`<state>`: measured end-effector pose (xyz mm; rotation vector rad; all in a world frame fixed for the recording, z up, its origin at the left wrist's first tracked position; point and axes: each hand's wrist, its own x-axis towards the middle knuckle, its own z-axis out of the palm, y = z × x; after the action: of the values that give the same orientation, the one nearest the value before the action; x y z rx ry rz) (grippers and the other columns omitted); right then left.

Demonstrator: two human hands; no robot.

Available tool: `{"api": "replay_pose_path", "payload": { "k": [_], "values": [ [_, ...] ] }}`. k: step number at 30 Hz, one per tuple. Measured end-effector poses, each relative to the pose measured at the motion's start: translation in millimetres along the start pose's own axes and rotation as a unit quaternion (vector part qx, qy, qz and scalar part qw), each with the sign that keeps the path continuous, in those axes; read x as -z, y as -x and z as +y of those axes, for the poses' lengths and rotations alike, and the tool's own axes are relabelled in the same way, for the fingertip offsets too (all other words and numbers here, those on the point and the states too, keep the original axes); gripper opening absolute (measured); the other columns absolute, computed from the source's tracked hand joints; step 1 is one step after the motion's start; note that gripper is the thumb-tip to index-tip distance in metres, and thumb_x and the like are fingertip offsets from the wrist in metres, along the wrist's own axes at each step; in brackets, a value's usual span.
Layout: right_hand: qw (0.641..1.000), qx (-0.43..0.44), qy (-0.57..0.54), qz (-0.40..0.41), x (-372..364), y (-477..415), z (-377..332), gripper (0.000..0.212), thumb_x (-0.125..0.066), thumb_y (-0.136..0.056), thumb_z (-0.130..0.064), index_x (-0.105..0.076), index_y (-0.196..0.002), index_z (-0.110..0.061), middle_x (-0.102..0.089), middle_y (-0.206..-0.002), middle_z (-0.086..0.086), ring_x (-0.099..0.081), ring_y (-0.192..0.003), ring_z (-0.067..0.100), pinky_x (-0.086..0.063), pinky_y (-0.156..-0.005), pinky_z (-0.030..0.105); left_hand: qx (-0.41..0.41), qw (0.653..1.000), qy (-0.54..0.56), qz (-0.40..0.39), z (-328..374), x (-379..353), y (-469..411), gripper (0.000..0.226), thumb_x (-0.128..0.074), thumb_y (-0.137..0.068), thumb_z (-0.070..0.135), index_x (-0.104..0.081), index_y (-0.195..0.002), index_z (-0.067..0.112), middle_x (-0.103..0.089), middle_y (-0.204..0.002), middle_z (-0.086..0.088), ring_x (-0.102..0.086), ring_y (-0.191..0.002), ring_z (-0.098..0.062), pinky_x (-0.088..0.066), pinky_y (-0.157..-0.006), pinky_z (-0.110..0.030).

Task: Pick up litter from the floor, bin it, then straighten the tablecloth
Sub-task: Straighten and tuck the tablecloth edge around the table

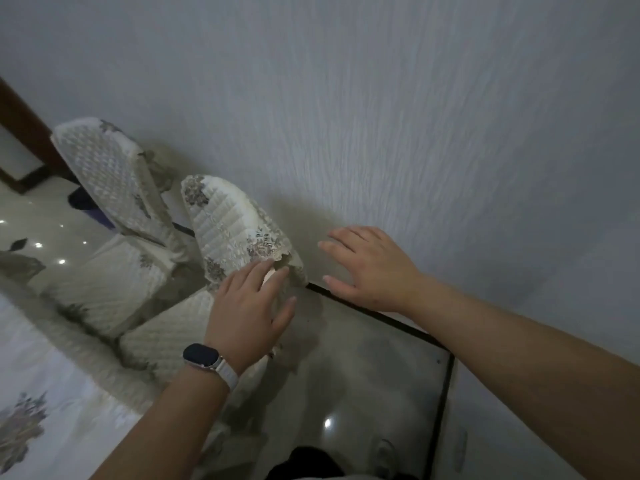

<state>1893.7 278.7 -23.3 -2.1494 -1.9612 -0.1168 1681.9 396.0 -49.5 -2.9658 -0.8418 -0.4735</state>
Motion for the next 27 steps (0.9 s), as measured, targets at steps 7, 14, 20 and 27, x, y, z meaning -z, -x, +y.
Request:
{"api": "replay_pose_path", "payload": {
  "k": [7, 14, 20, 27],
  "values": [
    [0.998, 0.056, -0.006, -0.023, -31.4, -85.6, 25.6, 0.056, -0.048, -0.089, -0.053, -0.053, -0.132, -0.017, -0.053, -0.134, 0.007, -0.048, -0.124, 0.026, -0.038, -0.103, 0.043, 0.072, 0.997, -0.012, -0.002, -55.3, -25.2, -41.2, 0.047, -0.049, -0.089, 0.048, -0.061, -0.125, 0.020, -0.060, -0.129, -0.006, -0.053, -0.121, -0.029, -0.040, -0.099, -0.045],
    [0.993, 0.112, 0.002, -0.024, -50.1, -177.9, 38.6, 0.054, -0.050, -0.088, -0.051, -0.056, -0.130, -0.016, -0.057, -0.130, 0.007, -0.052, -0.118, 0.025, -0.040, -0.101, 0.041, 0.103, 0.995, 0.011, -0.003, -114.2, -63.7, -94.8, 0.049, -0.046, -0.090, 0.051, -0.062, -0.124, 0.020, -0.060, -0.129, -0.007, -0.052, -0.121, -0.028, -0.042, -0.097, -0.045],
    [0.987, 0.147, -0.006, -0.066, -72.0, -243.5, 47.8, 0.056, -0.051, -0.090, -0.051, -0.051, -0.135, -0.018, -0.051, -0.137, 0.005, -0.047, -0.125, 0.024, -0.034, -0.105, 0.040, 0.143, 0.989, 0.031, -0.016, -143.5, -81.7, -120.0, 0.051, -0.047, -0.089, 0.053, -0.060, -0.126, 0.021, -0.059, -0.132, -0.006, -0.052, -0.123, -0.029, -0.043, -0.099, -0.045],
    [0.975, 0.203, -0.027, -0.086, -101.0, -303.5, 50.0, 0.056, -0.049, -0.089, -0.052, -0.053, -0.133, -0.017, -0.053, -0.136, 0.006, -0.049, -0.123, 0.024, -0.035, -0.104, 0.040, 0.180, 0.983, 0.046, -0.003, -153.7, -97.4, -123.9, 0.049, -0.046, -0.089, 0.052, -0.061, -0.123, 0.019, -0.061, -0.128, -0.007, -0.054, -0.120, -0.029, -0.045, -0.096, -0.045]
  ]
}}
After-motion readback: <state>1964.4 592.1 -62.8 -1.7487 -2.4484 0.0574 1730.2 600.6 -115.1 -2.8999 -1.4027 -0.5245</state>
